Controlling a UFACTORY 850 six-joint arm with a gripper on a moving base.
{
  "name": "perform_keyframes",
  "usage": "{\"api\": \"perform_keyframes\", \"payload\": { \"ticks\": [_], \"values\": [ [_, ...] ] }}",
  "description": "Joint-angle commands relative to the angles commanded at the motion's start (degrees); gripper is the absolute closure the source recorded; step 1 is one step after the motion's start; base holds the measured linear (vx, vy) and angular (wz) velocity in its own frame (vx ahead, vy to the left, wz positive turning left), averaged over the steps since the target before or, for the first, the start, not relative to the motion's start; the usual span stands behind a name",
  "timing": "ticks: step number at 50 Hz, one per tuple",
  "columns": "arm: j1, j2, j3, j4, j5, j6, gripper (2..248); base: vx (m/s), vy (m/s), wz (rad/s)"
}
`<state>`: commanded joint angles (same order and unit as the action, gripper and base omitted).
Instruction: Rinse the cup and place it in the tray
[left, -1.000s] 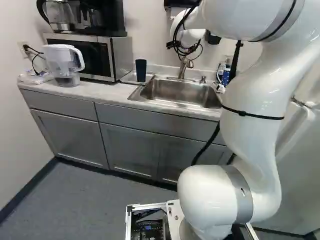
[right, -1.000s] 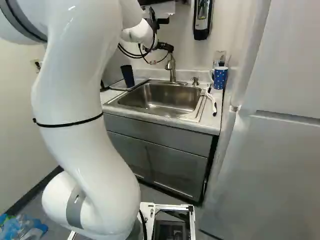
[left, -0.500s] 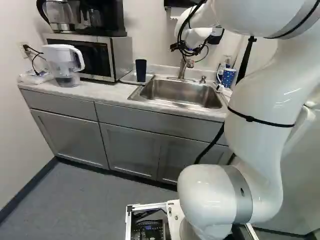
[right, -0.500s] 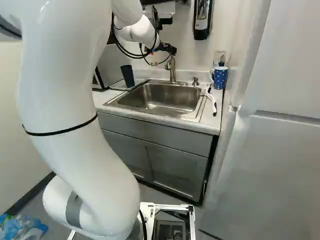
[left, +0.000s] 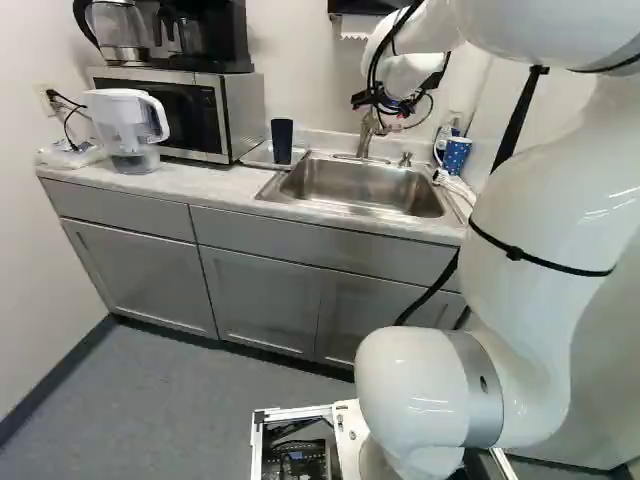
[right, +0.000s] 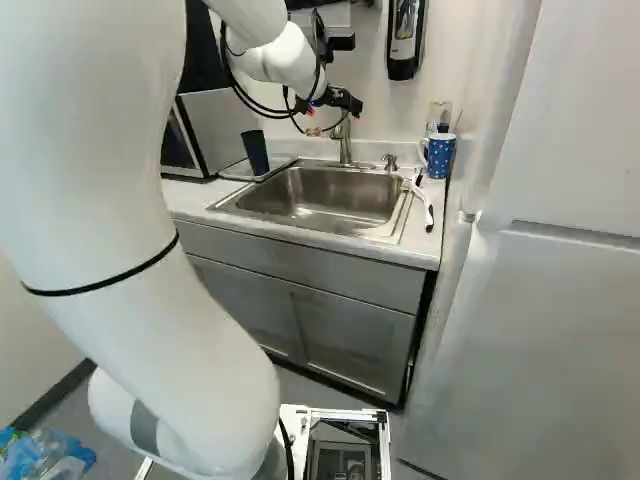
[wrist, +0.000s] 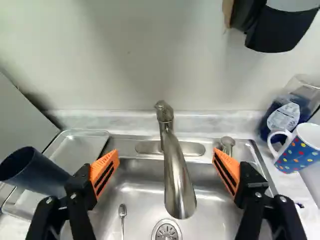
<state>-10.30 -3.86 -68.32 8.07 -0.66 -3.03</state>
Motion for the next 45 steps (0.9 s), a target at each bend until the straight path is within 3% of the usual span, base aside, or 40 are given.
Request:
{"api": "perform_keyframes", "payload": {
  "ticks": [45],
  "values": [
    [-3.55, 10.79, 10.67, -0.81, -10.53, 0.00, 3, 0.000, 0.000, 0.000]
  ]
}}
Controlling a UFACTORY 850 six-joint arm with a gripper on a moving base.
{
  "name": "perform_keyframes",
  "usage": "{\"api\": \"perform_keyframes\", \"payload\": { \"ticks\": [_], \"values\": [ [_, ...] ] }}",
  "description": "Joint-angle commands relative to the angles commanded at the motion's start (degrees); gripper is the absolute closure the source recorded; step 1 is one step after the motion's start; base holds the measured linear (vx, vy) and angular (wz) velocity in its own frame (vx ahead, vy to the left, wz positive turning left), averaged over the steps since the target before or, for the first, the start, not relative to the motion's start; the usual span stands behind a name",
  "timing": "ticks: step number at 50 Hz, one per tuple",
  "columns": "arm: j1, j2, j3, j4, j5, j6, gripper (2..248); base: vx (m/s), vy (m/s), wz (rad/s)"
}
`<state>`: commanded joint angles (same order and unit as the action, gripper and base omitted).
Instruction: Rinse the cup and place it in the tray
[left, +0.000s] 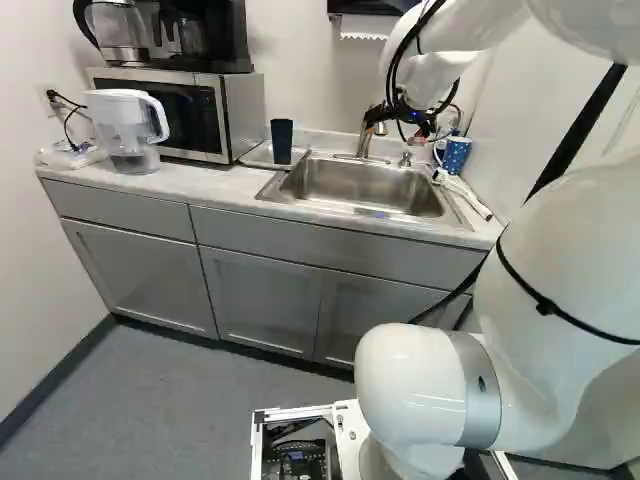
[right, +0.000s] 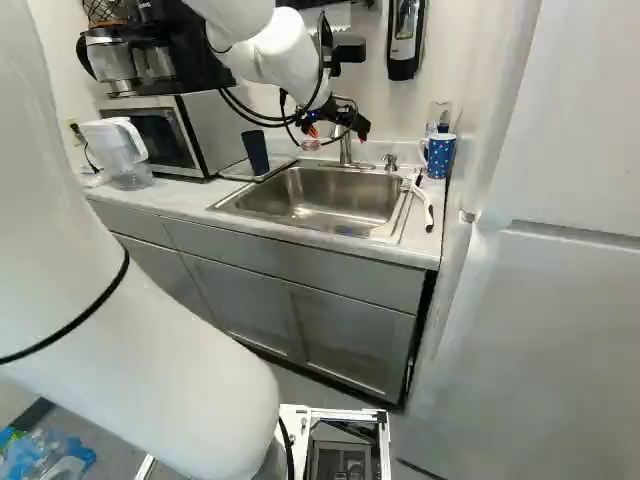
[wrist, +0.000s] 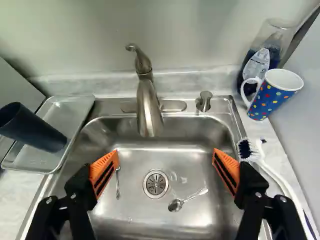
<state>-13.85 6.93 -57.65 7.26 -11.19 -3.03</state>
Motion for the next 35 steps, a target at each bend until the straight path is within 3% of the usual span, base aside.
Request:
{"api": "perform_keyframes", "payload": {
  "ticks": [35],
  "values": [
    [0.00, 0.00, 0.00, -5.03, -7.69, 0.00, 3, 0.000, 0.000, 0.000]
  ]
}}
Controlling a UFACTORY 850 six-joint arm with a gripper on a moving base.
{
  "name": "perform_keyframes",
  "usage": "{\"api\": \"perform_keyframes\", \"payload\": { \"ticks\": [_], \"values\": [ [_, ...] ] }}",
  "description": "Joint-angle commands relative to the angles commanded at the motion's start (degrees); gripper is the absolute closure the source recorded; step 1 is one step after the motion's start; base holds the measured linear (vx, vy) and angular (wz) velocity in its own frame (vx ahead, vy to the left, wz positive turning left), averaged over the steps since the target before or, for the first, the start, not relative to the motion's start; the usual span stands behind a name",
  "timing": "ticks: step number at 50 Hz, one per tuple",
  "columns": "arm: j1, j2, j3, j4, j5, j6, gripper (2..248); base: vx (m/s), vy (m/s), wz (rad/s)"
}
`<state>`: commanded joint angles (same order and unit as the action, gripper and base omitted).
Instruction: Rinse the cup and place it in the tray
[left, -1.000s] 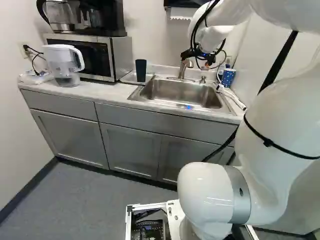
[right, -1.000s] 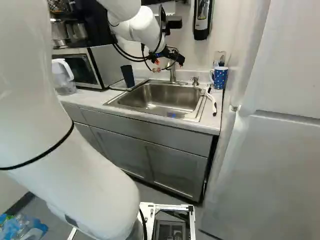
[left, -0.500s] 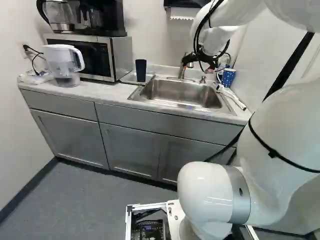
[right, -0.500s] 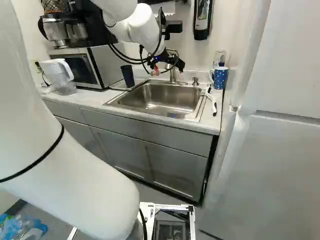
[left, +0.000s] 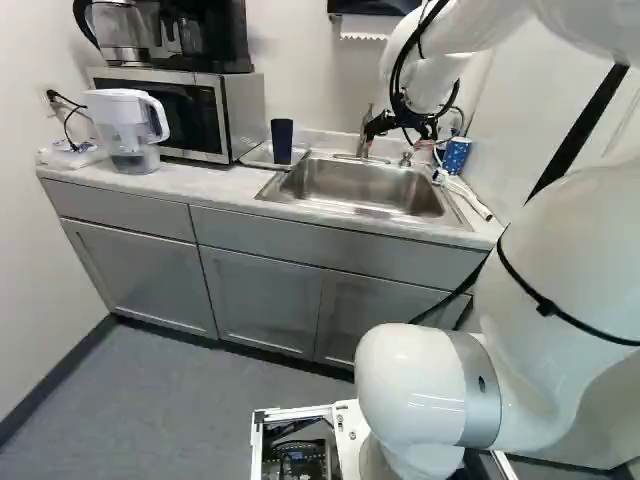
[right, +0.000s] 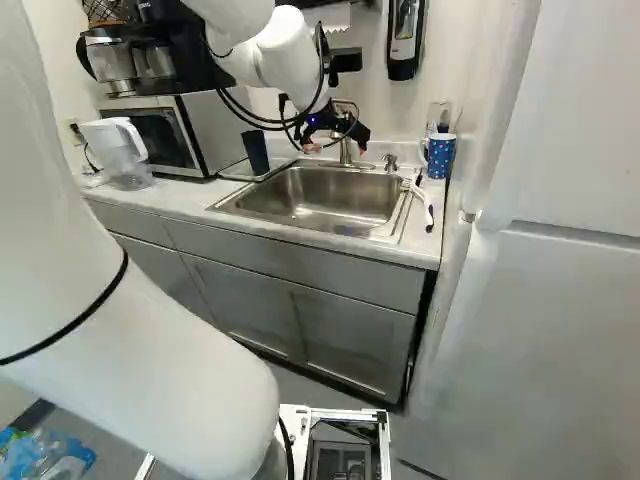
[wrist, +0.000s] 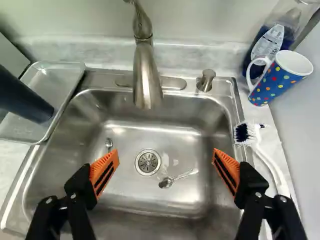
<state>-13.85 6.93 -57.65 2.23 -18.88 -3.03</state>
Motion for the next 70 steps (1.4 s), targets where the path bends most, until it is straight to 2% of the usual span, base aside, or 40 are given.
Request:
{"api": "perform_keyframes", "payload": {
  "ticks": [70],
  "values": [
    [0.00, 0.00, 0.00, 0.03, -0.56, 0.00, 3, -0.001, 0.000, 0.001]
  ]
}}
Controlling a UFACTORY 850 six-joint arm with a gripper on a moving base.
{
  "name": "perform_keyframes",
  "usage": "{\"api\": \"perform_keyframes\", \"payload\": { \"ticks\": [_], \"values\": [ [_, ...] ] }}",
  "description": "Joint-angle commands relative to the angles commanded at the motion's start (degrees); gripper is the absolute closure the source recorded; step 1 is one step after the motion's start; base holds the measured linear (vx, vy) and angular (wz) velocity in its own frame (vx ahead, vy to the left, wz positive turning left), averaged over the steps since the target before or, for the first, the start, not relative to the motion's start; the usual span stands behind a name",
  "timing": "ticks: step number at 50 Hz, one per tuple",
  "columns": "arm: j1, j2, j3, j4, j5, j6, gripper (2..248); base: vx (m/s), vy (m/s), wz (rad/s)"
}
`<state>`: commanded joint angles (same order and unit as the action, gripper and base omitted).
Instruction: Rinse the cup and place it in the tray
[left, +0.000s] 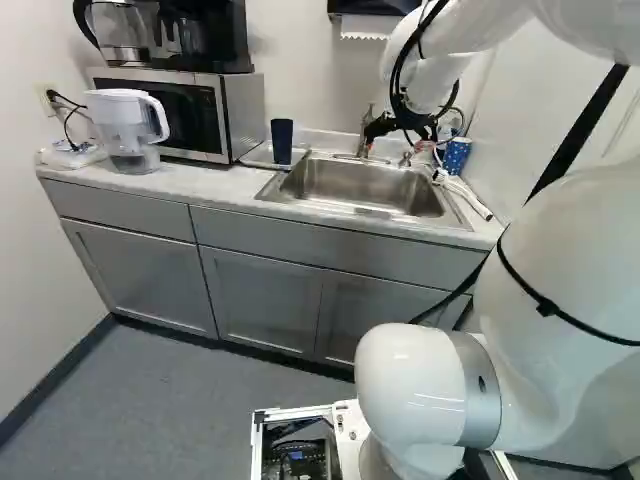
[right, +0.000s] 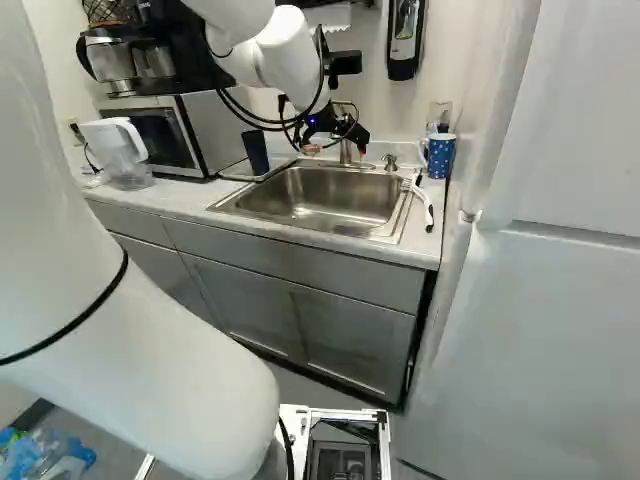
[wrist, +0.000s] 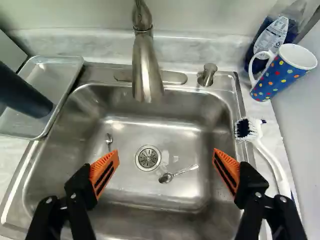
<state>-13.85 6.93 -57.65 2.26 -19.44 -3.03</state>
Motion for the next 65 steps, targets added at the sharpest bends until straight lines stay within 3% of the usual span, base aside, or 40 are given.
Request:
{"api": "perform_keyframes", "payload": {
  "ticks": [17, 32, 65],
  "values": [
    [0.00, 0.00, 0.00, 0.00, 0.00, 0.00, 3, -0.044, 0.075, 0.015],
    [0.00, 0.00, 0.00, 0.00, 0.00, 0.00, 3, 0.008, -0.024, -0.002],
    [0.00, 0.00, 0.00, 0.00, 0.00, 0.00, 3, -0.038, 0.043, 0.001]
  ]
}}
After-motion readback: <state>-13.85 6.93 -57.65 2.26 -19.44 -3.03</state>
